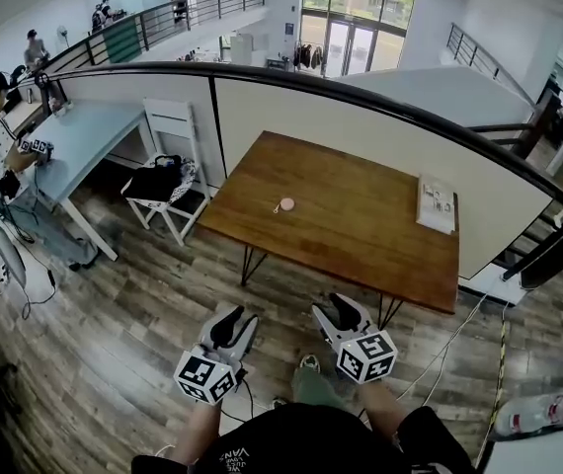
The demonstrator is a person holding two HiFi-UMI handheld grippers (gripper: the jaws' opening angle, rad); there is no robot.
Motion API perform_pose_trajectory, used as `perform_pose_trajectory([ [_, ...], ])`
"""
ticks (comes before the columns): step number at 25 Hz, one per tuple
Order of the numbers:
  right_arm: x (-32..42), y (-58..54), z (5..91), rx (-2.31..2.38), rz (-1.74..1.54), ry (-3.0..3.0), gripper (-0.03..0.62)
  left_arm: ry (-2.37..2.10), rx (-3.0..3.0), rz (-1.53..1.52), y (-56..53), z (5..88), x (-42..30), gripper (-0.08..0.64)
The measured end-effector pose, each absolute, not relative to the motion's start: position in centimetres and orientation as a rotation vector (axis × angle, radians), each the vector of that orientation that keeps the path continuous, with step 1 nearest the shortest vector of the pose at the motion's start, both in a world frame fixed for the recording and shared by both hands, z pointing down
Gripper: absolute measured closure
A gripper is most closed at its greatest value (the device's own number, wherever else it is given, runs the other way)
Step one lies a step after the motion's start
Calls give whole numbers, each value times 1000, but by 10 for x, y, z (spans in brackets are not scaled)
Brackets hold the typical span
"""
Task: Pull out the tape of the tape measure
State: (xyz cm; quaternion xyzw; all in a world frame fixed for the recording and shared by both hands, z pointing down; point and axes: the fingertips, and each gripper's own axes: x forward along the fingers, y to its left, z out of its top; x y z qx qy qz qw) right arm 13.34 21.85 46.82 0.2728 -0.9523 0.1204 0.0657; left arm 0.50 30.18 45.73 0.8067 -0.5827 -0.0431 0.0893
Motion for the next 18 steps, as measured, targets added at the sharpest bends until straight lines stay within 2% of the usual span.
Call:
perform_pose_trajectory([
  [18,69,84,500,700,420,-2829,430,-1740,2296,-32,172,487,-42,428],
])
